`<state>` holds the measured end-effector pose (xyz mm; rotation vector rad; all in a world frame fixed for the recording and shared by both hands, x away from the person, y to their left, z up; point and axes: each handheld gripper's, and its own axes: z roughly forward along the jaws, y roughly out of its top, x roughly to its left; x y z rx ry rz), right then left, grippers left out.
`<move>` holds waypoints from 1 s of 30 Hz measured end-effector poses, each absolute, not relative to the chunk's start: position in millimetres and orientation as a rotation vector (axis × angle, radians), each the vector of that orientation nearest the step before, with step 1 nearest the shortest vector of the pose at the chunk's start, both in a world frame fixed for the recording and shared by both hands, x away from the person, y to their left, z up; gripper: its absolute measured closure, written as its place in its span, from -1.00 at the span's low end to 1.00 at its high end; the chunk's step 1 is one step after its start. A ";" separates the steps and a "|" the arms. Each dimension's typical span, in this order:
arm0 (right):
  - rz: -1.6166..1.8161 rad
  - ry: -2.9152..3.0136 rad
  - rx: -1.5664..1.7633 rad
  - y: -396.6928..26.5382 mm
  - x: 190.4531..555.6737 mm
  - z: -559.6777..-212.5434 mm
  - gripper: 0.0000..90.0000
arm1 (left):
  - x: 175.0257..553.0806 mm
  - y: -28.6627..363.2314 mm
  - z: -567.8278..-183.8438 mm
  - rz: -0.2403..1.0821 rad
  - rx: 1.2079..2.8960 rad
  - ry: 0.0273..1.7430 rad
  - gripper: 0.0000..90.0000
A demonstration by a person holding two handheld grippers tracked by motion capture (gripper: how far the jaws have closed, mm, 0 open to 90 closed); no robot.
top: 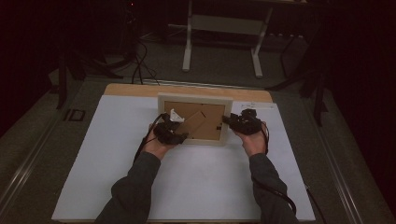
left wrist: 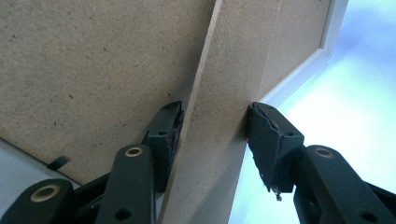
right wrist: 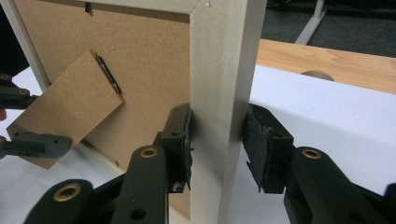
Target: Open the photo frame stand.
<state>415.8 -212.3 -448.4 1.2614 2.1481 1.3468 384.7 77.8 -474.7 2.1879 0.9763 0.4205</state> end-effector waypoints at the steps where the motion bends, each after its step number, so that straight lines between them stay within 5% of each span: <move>1: 1.347 2.146 1.262 -212.3 415.7 -448.5 0.39 | 384.9 77.6 -474.7 0.421 2.187 0.976 0.25; 25: 1.372 2.070 1.250 -212.6 411.2 -449.6 0.38 | 392.7 75.4 -476.8 0.464 2.170 0.986 0.24; 30: 1.444 2.099 1.212 -211.5 409.9 -445.4 0.53 | 393.0 71.6 -473.1 0.477 2.145 0.981 0.32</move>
